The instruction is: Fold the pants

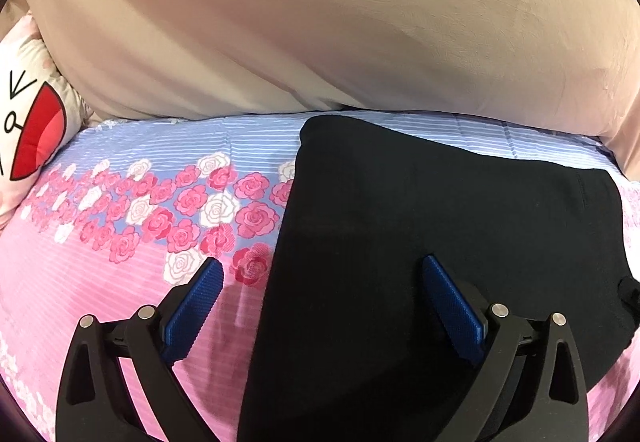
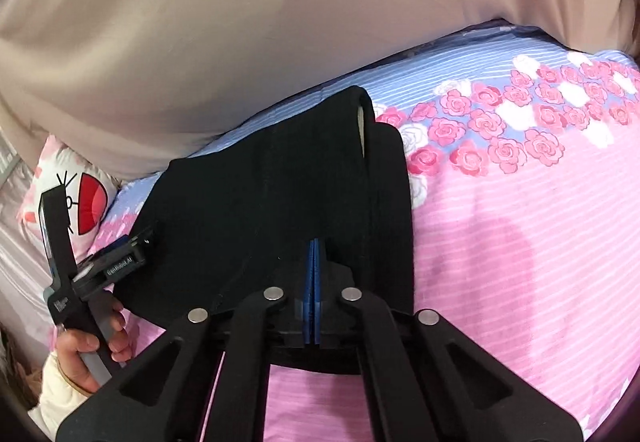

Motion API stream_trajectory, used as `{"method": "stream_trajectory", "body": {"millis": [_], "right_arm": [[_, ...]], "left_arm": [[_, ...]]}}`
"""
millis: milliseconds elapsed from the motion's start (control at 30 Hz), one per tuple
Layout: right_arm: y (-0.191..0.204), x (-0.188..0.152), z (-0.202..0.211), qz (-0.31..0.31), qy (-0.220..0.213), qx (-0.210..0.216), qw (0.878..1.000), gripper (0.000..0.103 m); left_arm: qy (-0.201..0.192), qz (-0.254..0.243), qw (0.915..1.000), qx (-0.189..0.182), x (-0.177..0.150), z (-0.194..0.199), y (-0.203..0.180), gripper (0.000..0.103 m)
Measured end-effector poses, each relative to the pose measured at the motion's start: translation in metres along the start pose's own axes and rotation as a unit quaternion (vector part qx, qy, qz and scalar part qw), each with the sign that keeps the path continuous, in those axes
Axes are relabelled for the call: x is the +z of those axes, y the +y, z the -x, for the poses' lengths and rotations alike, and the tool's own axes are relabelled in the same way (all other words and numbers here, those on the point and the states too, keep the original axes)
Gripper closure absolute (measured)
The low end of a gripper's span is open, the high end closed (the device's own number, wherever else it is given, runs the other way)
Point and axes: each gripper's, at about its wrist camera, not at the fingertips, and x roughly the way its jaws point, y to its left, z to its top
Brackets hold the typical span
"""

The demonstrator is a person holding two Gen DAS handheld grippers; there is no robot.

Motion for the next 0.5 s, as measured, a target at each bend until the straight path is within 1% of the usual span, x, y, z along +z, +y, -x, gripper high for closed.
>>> {"method": "stream_trajectory", "body": {"millis": [67,100,133,167,233,267,300,333,367,400,467,500], "right_arm": [[0.011,-0.005,-0.005,0.016,-0.001,-0.017,1.000,0.103],[0.016,-0.007,-0.005,0.013,-0.001,-0.015,1.000,0.103],[0.011,-0.007,-0.005,0.003,-0.001,-0.005,1.000,0.103],[0.009,-0.006,-0.006,-0.005,0.000,0.001,1.000,0.103],[0.005,-0.008,-0.001,-0.031,0.000,0.010,0.999,0.103],[0.012,-0.008,0.006,-0.030,-0.008,0.006,1.000,0.103],[0.021,-0.009,0.012,-0.012,-0.015,0.001,1.000,0.099],[0.032,-0.012,0.018,0.013,-0.020,-0.003,1.000,0.095],[0.040,-0.017,0.019,0.035,-0.014,-0.007,0.999,0.095],[0.047,-0.019,0.014,0.042,-0.005,-0.010,0.999,0.095],[0.039,-0.029,0.004,0.044,0.015,-0.020,0.999,0.098],[0.031,-0.030,0.004,0.039,0.014,-0.010,0.999,0.101]], "left_arm": [[0.002,0.005,1.0000,-0.006,0.000,-0.001,0.002,0.005],[0.005,0.009,0.9999,-0.013,0.000,-0.003,0.004,0.005],[0.009,0.016,0.9996,-0.022,0.000,-0.005,0.007,0.005],[0.015,0.025,0.9989,-0.036,0.000,-0.007,0.011,0.005],[0.030,0.060,0.9948,-0.076,-0.001,-0.013,0.025,0.005],[0.030,0.073,0.9934,-0.082,-0.003,-0.009,0.029,0.005],[0.029,0.077,0.9934,-0.079,-0.005,-0.003,0.030,0.005],[0.025,0.070,0.9947,-0.071,-0.008,0.006,0.027,0.007],[0.022,0.059,0.9959,-0.066,-0.010,0.011,0.024,0.007],[0.014,0.042,0.9972,-0.060,-0.014,0.020,0.019,0.007],[0.001,0.015,0.9986,-0.051,-0.024,0.031,0.013,0.007],[0.000,0.000,0.9989,-0.047,-0.031,0.034,0.011,0.005]]}}
